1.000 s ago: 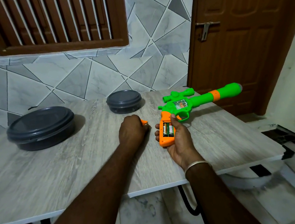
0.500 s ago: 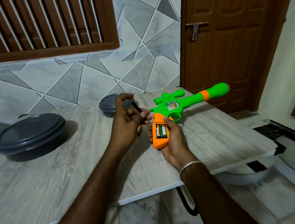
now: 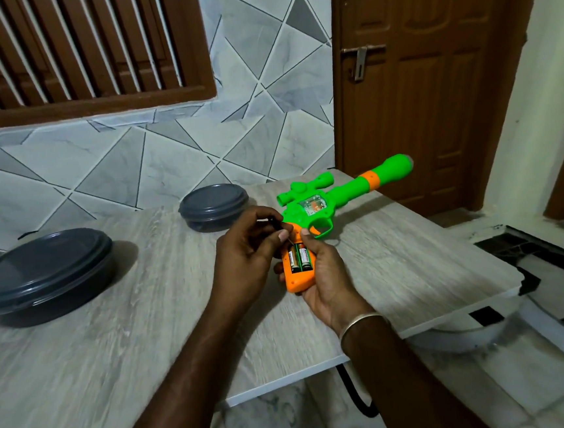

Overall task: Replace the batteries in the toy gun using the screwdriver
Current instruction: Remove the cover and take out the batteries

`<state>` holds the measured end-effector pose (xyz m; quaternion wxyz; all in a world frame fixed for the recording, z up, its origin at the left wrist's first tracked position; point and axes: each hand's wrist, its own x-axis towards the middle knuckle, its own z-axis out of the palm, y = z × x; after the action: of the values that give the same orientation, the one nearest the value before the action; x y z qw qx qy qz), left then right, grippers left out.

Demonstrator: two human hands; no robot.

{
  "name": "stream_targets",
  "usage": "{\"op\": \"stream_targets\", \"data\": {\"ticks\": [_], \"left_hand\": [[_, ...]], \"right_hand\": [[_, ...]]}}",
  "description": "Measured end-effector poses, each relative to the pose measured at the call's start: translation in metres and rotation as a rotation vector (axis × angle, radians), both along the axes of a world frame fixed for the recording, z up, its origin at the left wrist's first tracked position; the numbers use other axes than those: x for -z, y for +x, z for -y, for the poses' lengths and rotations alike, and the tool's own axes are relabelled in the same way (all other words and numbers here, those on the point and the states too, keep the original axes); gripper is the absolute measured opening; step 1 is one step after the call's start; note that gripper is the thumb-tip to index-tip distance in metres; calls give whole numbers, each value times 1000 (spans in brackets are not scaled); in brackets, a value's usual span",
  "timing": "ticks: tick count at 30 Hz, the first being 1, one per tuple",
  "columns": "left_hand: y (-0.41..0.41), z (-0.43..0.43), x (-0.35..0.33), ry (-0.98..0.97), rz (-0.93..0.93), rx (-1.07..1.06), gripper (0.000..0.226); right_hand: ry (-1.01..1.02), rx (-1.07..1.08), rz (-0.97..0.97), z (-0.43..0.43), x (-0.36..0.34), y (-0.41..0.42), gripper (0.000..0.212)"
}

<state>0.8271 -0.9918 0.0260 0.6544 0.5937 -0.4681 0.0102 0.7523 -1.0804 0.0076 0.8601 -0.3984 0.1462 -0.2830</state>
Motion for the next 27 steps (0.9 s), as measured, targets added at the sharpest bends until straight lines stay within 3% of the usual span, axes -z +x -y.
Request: {"op": "stream_targets", "data": {"ticks": [18, 27], "left_hand": [[-2, -8, 0, 67, 370, -165, 14], [5, -5, -1, 56, 112, -147, 6]], "right_hand": [[-5, 24, -23, 2, 6, 2, 30], [-105, 43, -105, 3, 9, 3, 44]]}}
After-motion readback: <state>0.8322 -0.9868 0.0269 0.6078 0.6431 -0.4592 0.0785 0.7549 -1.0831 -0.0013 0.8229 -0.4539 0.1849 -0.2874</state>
